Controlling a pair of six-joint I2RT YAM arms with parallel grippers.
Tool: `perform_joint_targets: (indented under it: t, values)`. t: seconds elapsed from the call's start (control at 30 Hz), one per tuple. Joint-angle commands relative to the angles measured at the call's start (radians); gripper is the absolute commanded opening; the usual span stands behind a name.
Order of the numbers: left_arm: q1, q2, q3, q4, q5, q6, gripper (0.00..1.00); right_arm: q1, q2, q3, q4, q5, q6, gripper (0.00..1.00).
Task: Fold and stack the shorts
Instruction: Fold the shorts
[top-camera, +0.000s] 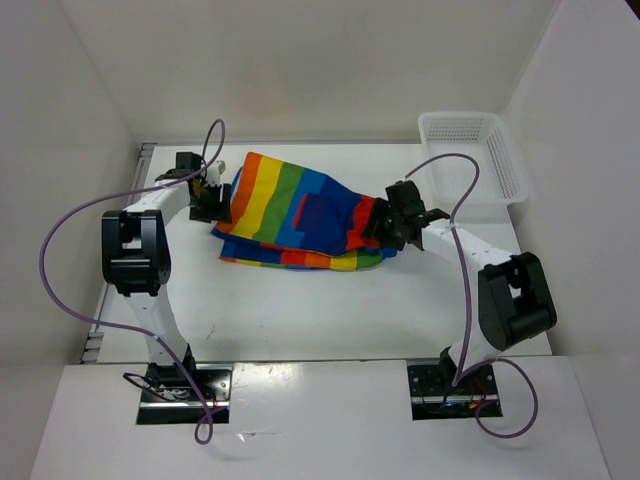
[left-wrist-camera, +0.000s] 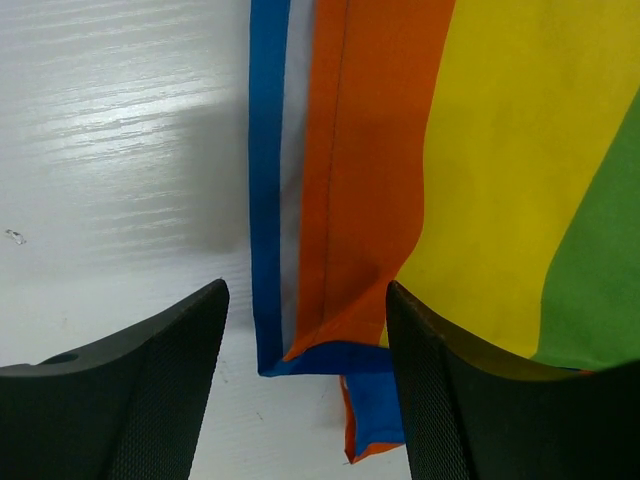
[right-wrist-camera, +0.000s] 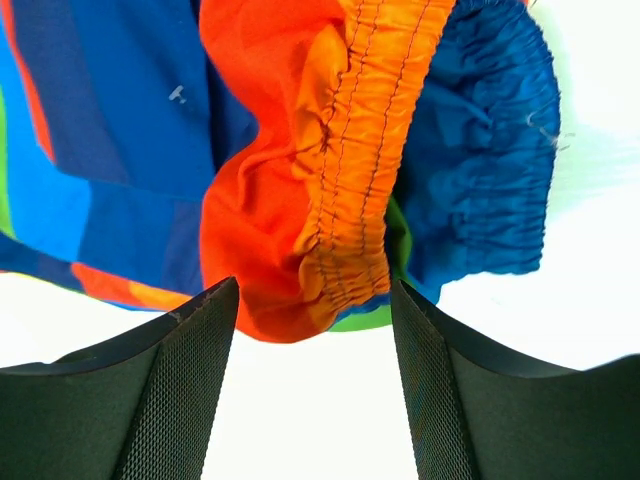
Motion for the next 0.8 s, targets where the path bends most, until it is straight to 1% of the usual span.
perform_joint_targets:
  t: [0.0,0.07,0.1,0.17,0.23,0.27,0.4,0.43,0.53,0.57,0.63,0.7,0.73,0.77]
  values:
    - [0.002,0.012,-0.015,0.017,0.013,0.004,0.72,-0.007,-0.064,-0.023,0.005,-0.02,0.053,0.68]
    - [0.002,0.013,-0.041,0.017,-0.016,0.004,0.72,-0.007,-0.081,-0.047,0.005,-0.02,0.069,0.68]
    - [0.002,0.002,-0.052,0.029,-0.025,0.004,0.72,-0.007,-0.101,-0.047,0.005,-0.02,0.082,0.7]
    - [0.002,0.002,-0.075,0.041,-0.037,0.004,0.72,-0.007,-0.101,-0.078,0.046,-0.029,0.095,0.7]
    - [0.002,0.011,-0.085,0.041,-0.038,0.004,0.68,-0.016,-0.086,-0.078,0.056,-0.04,0.104,0.71]
    - [0.002,0.011,-0.085,0.041,-0.038,0.004,0.61,-0.016,-0.07,-0.069,0.056,-0.04,0.104,0.71]
    - [0.002,0.029,-0.085,0.032,-0.004,0.004,0.42,-0.016,0.006,-0.046,0.101,-0.066,0.093,0.71]
    - [0.002,0.029,-0.075,0.023,0.005,0.004,0.32,-0.016,0.031,-0.035,0.111,-0.066,0.084,0.72]
    - [0.002,0.029,-0.075,0.023,0.005,0.004,0.21,-0.016,0.065,-0.009,0.135,-0.075,0.069,0.72]
    - [0.002,0.029,-0.075,0.023,0.005,0.004,0.17,-0.016,0.088,-0.009,0.135,-0.075,0.06,0.71]
    - [0.002,0.019,-0.075,0.023,0.005,0.004,0.14,-0.027,0.112,0.019,0.135,-0.111,0.06,0.64]
    - [0.002,-0.003,-0.075,0.013,0.005,0.004,0.08,-0.038,0.138,0.028,0.117,-0.111,0.06,0.54]
    - [0.002,-0.012,-0.075,0.013,0.005,0.004,0.06,-0.038,0.138,0.037,0.09,-0.097,0.06,0.41]
    - [0.002,-0.021,-0.075,0.0,0.005,0.004,0.05,-0.038,0.122,0.037,0.076,-0.085,0.06,0.34]
